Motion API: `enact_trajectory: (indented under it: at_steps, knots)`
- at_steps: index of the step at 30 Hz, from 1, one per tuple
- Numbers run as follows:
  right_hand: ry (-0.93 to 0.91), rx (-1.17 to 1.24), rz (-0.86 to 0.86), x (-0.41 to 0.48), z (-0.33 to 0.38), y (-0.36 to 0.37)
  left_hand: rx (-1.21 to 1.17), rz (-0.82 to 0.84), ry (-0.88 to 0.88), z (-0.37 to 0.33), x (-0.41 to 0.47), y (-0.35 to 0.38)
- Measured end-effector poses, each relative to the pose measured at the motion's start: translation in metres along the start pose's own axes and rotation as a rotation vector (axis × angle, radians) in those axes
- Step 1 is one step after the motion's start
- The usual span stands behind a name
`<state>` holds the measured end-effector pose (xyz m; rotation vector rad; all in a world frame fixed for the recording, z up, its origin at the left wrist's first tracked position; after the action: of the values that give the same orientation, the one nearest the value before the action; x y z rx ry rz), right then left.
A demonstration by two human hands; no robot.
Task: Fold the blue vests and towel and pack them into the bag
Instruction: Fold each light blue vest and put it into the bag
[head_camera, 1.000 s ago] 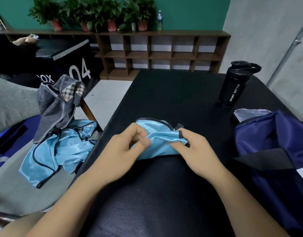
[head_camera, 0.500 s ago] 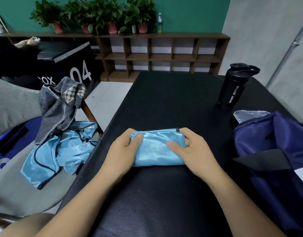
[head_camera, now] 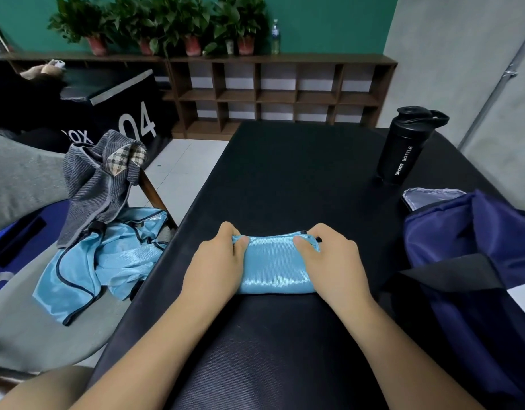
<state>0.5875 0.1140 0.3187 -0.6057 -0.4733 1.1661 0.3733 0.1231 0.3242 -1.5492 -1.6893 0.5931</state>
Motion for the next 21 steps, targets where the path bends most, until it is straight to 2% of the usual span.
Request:
enact_trajectory:
  at_steps: [8,12,16,21]
  knots:
    - [-0.082,-0.209,-0.081,-0.002,-0.002,-0.001,0.252,0.030,0.003,0.003,-0.001,-0.003]
    - [-0.156,-0.234,-0.135,-0.002,-0.001,0.000,0.241,0.072,-0.018,0.004,0.001,-0.005]
    - [-0.176,-0.222,-0.134,0.001,-0.007,0.003,0.082,0.055,-0.034,0.005,0.003,-0.012]
    - [-0.210,-0.274,-0.137,0.003,-0.008,0.002,-0.303,0.020,-0.092,0.002,0.002,-0.018]
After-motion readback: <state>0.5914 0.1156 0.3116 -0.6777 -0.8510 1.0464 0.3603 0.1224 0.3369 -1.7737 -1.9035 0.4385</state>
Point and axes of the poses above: each hand's wrist, its own x-axis towards the middle knuckle, its own y-axis out of the palm, z = x × y, the point moved 1 cm from there along x, towards the middle knuckle, and after that the axes turned 9 degrees about y, right-handed, at the moved point
